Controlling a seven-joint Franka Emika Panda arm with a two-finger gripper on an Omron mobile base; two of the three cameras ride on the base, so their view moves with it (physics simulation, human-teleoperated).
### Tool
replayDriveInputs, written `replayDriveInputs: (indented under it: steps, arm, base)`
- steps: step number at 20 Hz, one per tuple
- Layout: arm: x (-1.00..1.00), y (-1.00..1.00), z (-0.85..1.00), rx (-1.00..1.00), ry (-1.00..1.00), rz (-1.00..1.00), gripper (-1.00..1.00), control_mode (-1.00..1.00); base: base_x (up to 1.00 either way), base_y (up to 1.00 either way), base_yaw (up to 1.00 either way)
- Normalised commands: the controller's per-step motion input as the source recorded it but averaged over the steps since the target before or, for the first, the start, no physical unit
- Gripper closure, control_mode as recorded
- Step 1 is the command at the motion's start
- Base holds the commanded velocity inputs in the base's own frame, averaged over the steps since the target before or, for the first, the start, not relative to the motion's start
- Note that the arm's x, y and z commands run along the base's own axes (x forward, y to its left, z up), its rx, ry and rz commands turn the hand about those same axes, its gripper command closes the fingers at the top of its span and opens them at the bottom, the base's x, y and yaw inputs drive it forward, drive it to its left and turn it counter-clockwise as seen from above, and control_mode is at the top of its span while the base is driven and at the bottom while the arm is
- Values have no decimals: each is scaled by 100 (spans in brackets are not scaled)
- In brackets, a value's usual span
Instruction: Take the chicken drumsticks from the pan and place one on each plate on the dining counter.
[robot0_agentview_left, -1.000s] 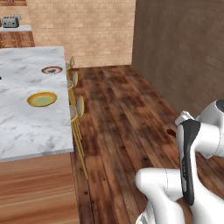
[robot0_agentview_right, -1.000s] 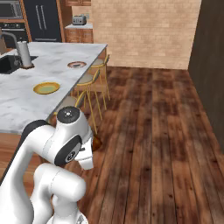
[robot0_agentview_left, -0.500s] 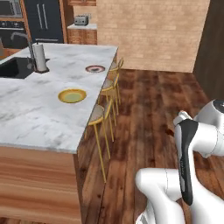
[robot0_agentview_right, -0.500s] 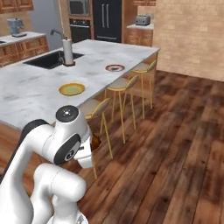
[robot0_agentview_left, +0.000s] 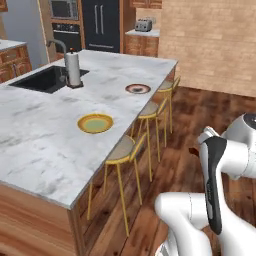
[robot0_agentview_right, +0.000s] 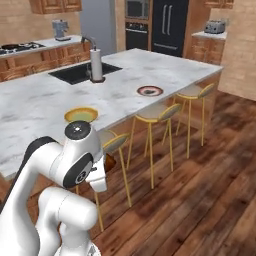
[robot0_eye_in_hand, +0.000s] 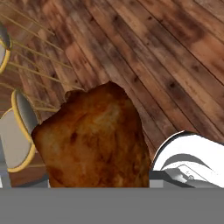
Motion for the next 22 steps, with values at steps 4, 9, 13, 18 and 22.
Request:
replayDriveInputs:
  steps: [4,9,13,18,22]
  arm:
    - [0,0,0,0,0,0,100,100]
    - [0,0,0,0,0,0,100,100]
    - [0,0,0,0,0,0,100,100]
    - [0,0,0,0,0,0,100,100]
    - [0,0,0,0,0,0,100,100]
  base:
    - [66,-53,50]
    - [58,-46,53]
    - [55,-29,54]
    - [61,-29,54]
    - [65,-22,54]
